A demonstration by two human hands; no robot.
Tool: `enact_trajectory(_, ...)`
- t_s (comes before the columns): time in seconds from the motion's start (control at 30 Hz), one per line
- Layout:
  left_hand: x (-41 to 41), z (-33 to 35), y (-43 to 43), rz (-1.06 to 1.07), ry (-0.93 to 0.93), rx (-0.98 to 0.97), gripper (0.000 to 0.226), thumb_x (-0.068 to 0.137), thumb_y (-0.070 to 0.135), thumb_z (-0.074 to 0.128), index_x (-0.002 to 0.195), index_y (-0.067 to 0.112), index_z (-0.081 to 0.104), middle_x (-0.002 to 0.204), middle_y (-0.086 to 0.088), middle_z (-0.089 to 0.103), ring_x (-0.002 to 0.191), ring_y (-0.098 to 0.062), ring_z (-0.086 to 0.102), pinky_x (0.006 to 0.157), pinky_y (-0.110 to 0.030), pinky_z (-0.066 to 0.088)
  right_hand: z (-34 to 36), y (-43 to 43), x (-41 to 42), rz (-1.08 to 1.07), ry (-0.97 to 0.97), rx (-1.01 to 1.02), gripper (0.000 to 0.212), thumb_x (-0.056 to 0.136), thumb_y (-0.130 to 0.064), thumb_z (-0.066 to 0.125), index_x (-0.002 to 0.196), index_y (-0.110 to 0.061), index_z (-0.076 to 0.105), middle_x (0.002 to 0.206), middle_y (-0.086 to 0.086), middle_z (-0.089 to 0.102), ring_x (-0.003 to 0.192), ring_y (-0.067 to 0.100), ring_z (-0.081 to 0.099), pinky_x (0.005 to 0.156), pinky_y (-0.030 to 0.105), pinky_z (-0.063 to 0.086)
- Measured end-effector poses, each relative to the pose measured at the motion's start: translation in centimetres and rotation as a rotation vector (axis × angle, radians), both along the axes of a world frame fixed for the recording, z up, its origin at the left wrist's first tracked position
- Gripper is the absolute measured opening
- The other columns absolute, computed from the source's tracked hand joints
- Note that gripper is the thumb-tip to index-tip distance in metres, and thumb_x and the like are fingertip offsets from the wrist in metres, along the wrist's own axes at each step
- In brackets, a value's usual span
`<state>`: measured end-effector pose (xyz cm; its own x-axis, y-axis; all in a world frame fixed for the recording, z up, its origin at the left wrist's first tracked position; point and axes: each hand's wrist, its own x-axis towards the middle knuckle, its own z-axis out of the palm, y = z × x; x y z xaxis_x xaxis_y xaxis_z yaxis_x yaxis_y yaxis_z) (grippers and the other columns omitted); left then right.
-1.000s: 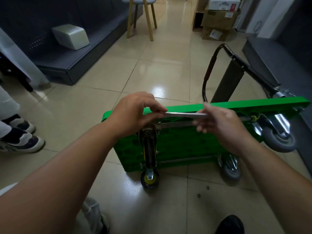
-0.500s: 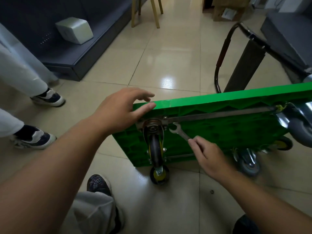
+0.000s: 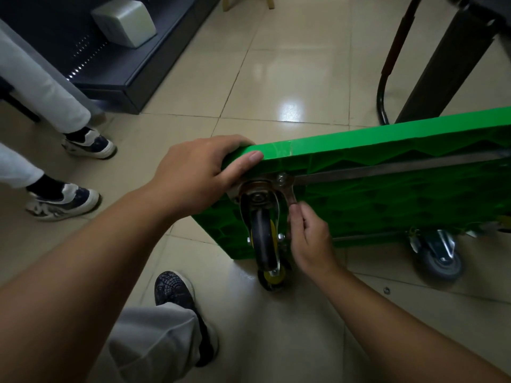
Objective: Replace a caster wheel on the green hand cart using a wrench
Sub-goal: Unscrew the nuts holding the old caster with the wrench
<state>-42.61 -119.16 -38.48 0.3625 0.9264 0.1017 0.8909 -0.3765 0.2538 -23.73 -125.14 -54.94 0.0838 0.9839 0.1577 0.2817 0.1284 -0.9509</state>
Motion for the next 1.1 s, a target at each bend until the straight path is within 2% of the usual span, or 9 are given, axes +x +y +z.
enact_trajectory(0.07, 0.0, -0.1, 0.1, 0.001, 0.001, 0.002, 0.057, 0.096, 0.072, 0.024, 0.129, 0.041, 0.058, 0.108, 0.015, 0.069, 0.087, -0.011, 0.057, 0.069, -0.034, 0.043, -0.4, 0.4, -0.6, -0.014, 0.007, -0.03, 0.034, 0.102, -0.043, 0.036, 0.074, -0.028, 0.046, 0.056, -0.006, 0.04, 0.047, 0.009, 0.038, 0.043, 0.03, 0.03)
enact_trajectory(0.17, 0.0, -0.1, 0.1, 0.004, -0.007, 0.01, 0.059, 0.095, 0.072, 0.023, 0.129, 0.04, 0.058, 0.109, 0.014, 0.07, 0.09, -0.013, 0.061, 0.07, -0.035, 0.046, -1.0, 0.6, -0.9, -0.033, 0.063, -0.061, 0.034, 0.101, -0.04, 0.037, 0.072, -0.026, 0.047, 0.056, -0.009, 0.038, 0.047, 0.005, 0.037, 0.044, 0.022, 0.026)
enact_trajectory(0.37, 0.0, -0.3, 0.0, 0.012, -0.015, 0.027, 0.054, 0.097, 0.07, 0.026, 0.127, 0.041, 0.06, 0.104, 0.016, 0.069, 0.084, -0.007, 0.055, 0.063, -0.03, 0.037, -1.2, 1.6, 0.1, -0.052, 0.08, -0.021, 0.052, 0.095, -0.054, 0.04, 0.073, -0.01, 0.055, 0.055, -0.007, 0.04, 0.048, 0.007, 0.037, 0.047, 0.027, 0.026)
enact_trajectory(0.53, 0.1, -0.3, 0.0, 0.015, -0.003, 0.035, 0.056, 0.097, 0.07, 0.025, 0.128, 0.04, 0.06, 0.105, 0.016, 0.069, 0.083, -0.006, 0.052, 0.062, -0.029, 0.036, -0.2, 0.7, 0.4, -0.195, 0.104, -0.022, 0.041, 0.095, -0.058, 0.052, 0.067, -0.028, 0.056, 0.052, -0.002, 0.045, 0.047, 0.007, 0.042, 0.045, 0.027, 0.03)
enact_trajectory(0.63, 0.2, -0.3, -0.1, 0.025, -0.001, 0.035, 0.055, 0.097, 0.071, 0.025, 0.127, 0.041, 0.06, 0.106, 0.015, 0.069, 0.085, -0.009, 0.055, 0.065, -0.031, 0.036, 0.2, 0.3, -0.1, -0.196, 0.106, -0.042, 0.042, 0.092, -0.063, 0.052, 0.066, -0.03, 0.059, 0.056, 0.009, 0.054, 0.05, 0.022, 0.052, 0.044, 0.035, 0.034)
enact_trajectory(0.7, 0.3, -0.4, -0.2, 0.033, 0.002, 0.041, 0.055, 0.096, 0.072, 0.024, 0.127, 0.042, 0.059, 0.107, 0.016, 0.07, 0.09, -0.012, 0.06, 0.067, -0.032, 0.039, 0.2, 0.3, 0.3, -0.185, 0.059, -0.034, 0.047, 0.091, -0.066, 0.047, 0.065, -0.028, 0.057, 0.053, 0.005, 0.052, 0.048, 0.02, 0.05, 0.043, 0.036, 0.034)
enact_trajectory(0.8, 0.3, -0.4, 0.0, 0.045, -0.001, 0.049, 0.057, 0.095, 0.075, 0.025, 0.127, 0.043, 0.059, 0.107, 0.015, 0.07, 0.091, -0.014, 0.061, 0.068, -0.034, 0.043, 0.8, 0.4, 2.4, -0.154, -0.217, 0.054, 0.062, 0.095, -0.07, 0.036, 0.062, -0.018, 0.047, 0.049, -0.003, 0.04, 0.043, 0.016, 0.041, 0.042, 0.032, 0.027)
enact_trajectory(0.9, 0.3, -0.5, 0.2, 0.049, 0.006, 0.051, 0.06, 0.093, 0.077, 0.023, 0.126, 0.044, 0.06, 0.105, 0.014, 0.071, 0.088, -0.015, 0.062, 0.066, -0.033, 0.043, 3.0, 1.0, 5.3, -0.19, -0.623, 0.187, 0.059, 0.098, -0.064, 0.037, 0.062, -0.018, 0.045, 0.052, -0.008, 0.035, 0.043, 0.019, 0.04, 0.044, 0.025, 0.018)
enact_trajectory(1.1, 0.5, -0.5, 0.2, 0.049, 0.012, 0.057, 0.061, 0.092, 0.079, 0.021, 0.125, 0.044, 0.06, 0.104, 0.015, 0.07, 0.086, -0.013, 0.061, 0.064, -0.033, 0.044, 11.6, 1.3, 8.3, -0.192, -1.12, 0.312, 0.059, 0.092, -0.069, 0.047, 0.063, -0.019, 0.061, 0.053, -0.001, 0.051, 0.046, 0.022, 0.047, 0.047, 0.026, 0.036)
